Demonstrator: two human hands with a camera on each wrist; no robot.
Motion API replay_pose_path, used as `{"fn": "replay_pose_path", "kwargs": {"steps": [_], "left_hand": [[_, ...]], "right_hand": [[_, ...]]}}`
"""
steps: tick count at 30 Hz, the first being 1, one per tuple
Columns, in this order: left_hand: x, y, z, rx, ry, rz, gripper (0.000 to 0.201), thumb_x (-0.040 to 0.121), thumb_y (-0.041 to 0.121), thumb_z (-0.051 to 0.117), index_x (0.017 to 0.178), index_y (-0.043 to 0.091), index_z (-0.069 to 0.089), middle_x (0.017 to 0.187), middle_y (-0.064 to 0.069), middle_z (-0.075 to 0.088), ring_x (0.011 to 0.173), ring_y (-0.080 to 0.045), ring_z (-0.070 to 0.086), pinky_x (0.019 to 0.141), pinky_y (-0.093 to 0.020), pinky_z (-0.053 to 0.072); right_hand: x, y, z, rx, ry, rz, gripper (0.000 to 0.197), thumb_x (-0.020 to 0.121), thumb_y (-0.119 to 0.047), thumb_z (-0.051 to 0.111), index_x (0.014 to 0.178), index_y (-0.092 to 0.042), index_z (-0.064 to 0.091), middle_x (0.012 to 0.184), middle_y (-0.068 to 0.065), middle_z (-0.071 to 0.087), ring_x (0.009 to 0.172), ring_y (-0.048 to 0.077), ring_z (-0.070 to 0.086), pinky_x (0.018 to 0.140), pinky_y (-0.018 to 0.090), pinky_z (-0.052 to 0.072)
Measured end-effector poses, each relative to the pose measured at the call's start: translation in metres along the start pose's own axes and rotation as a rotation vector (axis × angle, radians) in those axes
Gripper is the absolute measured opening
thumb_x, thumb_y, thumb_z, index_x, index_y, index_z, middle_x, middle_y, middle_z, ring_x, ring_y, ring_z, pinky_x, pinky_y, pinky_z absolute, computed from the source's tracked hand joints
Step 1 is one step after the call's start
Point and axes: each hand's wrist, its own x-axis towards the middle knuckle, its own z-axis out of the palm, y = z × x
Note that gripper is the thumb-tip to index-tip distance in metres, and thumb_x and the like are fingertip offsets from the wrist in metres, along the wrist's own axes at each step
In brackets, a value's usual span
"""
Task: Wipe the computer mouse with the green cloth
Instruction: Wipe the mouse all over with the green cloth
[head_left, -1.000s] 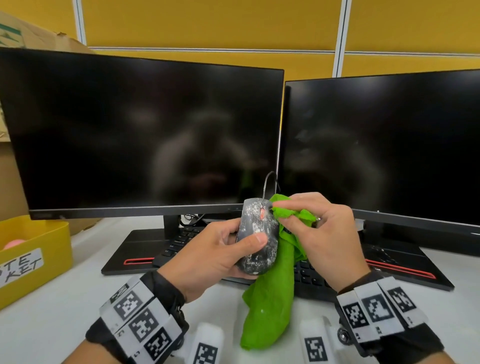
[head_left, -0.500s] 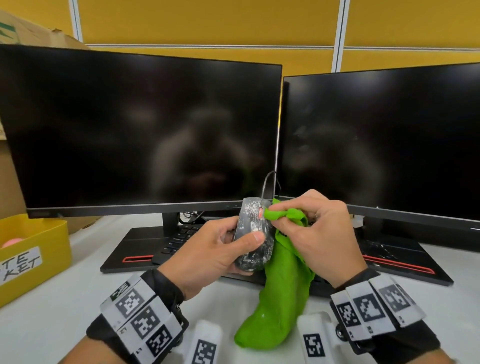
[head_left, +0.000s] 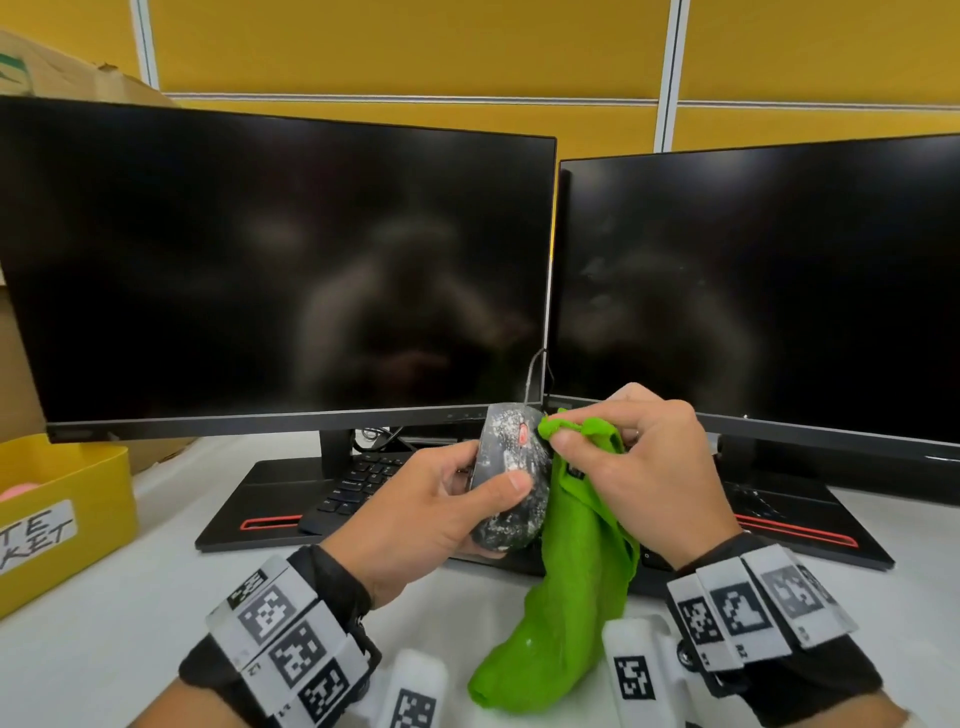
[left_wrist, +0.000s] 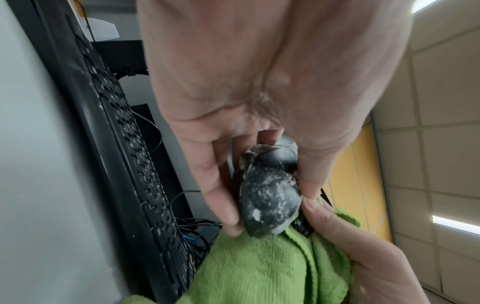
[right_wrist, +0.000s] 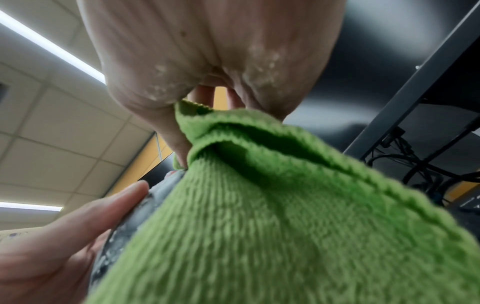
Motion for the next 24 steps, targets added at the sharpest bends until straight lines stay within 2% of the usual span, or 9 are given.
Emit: {"fn": "replay_pose_path", "kwargs": {"steps": [2, 5, 7, 10, 14, 16, 18, 20, 24], "left_hand": [[-0.0002, -0.0019, 0.0023, 0.003, -0.040, -0.009, 0.036, 0.094, 0.030, 0.070, 0.127, 0.016, 0.071, 0.120, -0.015, 0.079, 0.109, -0.029, 0.075, 0.100, -0.065, 0.056], [0.0006, -0.0039, 0.0032, 0.007, -0.058, -0.013, 0.035, 0.095, 0.029, 0.070, 0.127, 0.015, 0.071, 0.118, -0.014, 0.079, 0.106, -0.028, 0.076, 0.099, -0.060, 0.059], [0.0025, -0.0040, 0.0008, 0.028, -0.039, 0.004, 0.030, 0.098, 0.026, 0.069, 0.126, 0.015, 0.071, 0.106, -0.006, 0.081, 0.096, -0.017, 0.076, 0.086, -0.047, 0.064], [0.0026, -0.0035, -0.0020, 0.034, -0.017, 0.032, 0.025, 0.101, 0.021, 0.065, 0.124, 0.014, 0.071, 0.094, 0.005, 0.079, 0.085, -0.006, 0.074, 0.069, -0.026, 0.060], [0.0008, -0.0046, 0.0034, 0.049, -0.059, 0.026, 0.026, 0.102, 0.017, 0.065, 0.125, 0.007, 0.070, 0.111, -0.011, 0.081, 0.098, -0.016, 0.075, 0.088, -0.039, 0.064], [0.0012, -0.0068, 0.0051, 0.054, -0.060, 0.034, 0.027, 0.101, 0.018, 0.066, 0.126, 0.006, 0.069, 0.118, -0.018, 0.079, 0.103, -0.021, 0.074, 0.097, -0.047, 0.061], [0.0013, -0.0043, 0.0036, 0.042, -0.032, 0.029, 0.027, 0.101, 0.020, 0.066, 0.125, 0.010, 0.070, 0.106, -0.007, 0.081, 0.094, -0.016, 0.074, 0.089, -0.045, 0.063], [0.0014, -0.0022, 0.0007, 0.022, -0.010, 0.033, 0.027, 0.100, 0.022, 0.066, 0.125, 0.013, 0.071, 0.094, 0.003, 0.079, 0.085, -0.009, 0.073, 0.078, -0.036, 0.064], [0.0005, -0.0039, 0.0032, 0.029, -0.037, 0.027, 0.031, 0.097, 0.027, 0.068, 0.125, 0.013, 0.072, 0.107, -0.010, 0.080, 0.098, -0.020, 0.073, 0.091, -0.051, 0.061]], "right_hand": [[0.0006, -0.0007, 0.0001, -0.015, 0.022, -0.006, 0.015, 0.086, -0.020, 0.082, 0.082, -0.035, 0.083, 0.083, -0.005, 0.064, 0.075, 0.012, 0.067, 0.072, 0.039, 0.055], [-0.0038, -0.0064, 0.0044, -0.082, 0.043, -0.105, 0.021, 0.087, -0.013, 0.079, 0.091, -0.034, 0.083, 0.080, -0.006, 0.058, 0.074, 0.009, 0.061, 0.067, 0.021, 0.047], [-0.0072, -0.0083, 0.0063, -0.111, 0.058, -0.180, 0.023, 0.082, -0.008, 0.080, 0.088, -0.031, 0.083, 0.075, -0.003, 0.058, 0.071, 0.012, 0.059, 0.063, 0.024, 0.047], [-0.0059, -0.0044, 0.0055, -0.126, 0.043, -0.167, 0.022, 0.077, -0.009, 0.083, 0.079, -0.031, 0.082, 0.070, -0.005, 0.060, 0.064, 0.014, 0.059, 0.058, 0.027, 0.046], [-0.0014, -0.0011, 0.0018, -0.117, 0.111, -0.110, 0.019, 0.076, -0.013, 0.086, 0.079, -0.032, 0.083, 0.067, -0.011, 0.062, 0.061, 0.008, 0.060, 0.061, 0.023, 0.043], [-0.0021, -0.0026, 0.0030, -0.122, 0.090, -0.128, 0.017, 0.077, -0.015, 0.086, 0.081, -0.032, 0.083, 0.069, -0.010, 0.063, 0.062, 0.008, 0.062, 0.062, 0.028, 0.048], [-0.0040, -0.0046, 0.0037, -0.117, 0.036, -0.132, 0.017, 0.077, -0.017, 0.086, 0.081, -0.033, 0.083, 0.072, -0.008, 0.064, 0.065, 0.010, 0.064, 0.063, 0.033, 0.052], [-0.0049, -0.0047, 0.0034, -0.125, -0.005, -0.116, 0.017, 0.078, -0.018, 0.086, 0.080, -0.034, 0.083, 0.070, -0.008, 0.062, 0.063, 0.009, 0.062, 0.061, 0.028, 0.047], [0.0000, 0.0002, -0.0004, -0.108, 0.059, -0.066, 0.018, 0.077, -0.016, 0.086, 0.080, -0.033, 0.083, 0.071, -0.009, 0.064, 0.064, 0.008, 0.061, 0.064, 0.029, 0.047]]}}
